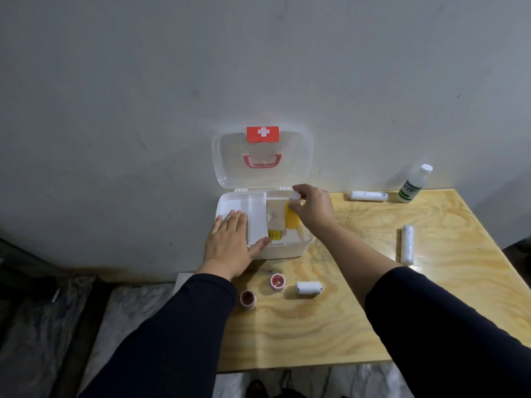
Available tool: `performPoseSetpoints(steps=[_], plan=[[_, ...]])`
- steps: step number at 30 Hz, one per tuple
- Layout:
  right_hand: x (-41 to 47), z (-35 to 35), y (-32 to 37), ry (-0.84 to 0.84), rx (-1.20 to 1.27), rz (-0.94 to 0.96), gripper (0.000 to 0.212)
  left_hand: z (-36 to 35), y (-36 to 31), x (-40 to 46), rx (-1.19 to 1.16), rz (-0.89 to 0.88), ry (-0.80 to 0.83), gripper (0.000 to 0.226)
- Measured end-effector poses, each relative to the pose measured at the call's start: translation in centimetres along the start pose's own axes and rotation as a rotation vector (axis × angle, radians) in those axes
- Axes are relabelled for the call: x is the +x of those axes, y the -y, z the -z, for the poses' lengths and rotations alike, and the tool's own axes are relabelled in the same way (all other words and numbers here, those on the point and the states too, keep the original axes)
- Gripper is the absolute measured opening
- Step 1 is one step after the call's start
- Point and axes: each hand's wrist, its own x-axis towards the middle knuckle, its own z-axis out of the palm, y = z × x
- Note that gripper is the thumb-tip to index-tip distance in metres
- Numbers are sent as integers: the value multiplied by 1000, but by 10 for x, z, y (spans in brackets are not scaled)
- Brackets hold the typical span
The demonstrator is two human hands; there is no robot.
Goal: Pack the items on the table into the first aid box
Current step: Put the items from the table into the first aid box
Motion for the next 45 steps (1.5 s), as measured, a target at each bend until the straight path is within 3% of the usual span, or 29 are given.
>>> performPoseSetpoints(steps=[7,12,19,24,33,45], plan=[[2,42,-7,-14,-26,6,34,50,-13,19,-7,-10,-45,68],[4,82,-38,50,-169,-90,33,88,-56,49,-57,-144,-130,56],[3,152,-107,-23,-225,-261,35,106,-159,88,-36,-326,59,49],[20,189,-156,-112,-212,-357,41,93,-218,109,-75,-319,201,46],[80,188,-207,-163,45,-410,56,62,-265,147,-63,-276,252,46],[103,179,-225,-216,220,-401,26,48,-263,153,-100,-179,262,53]])
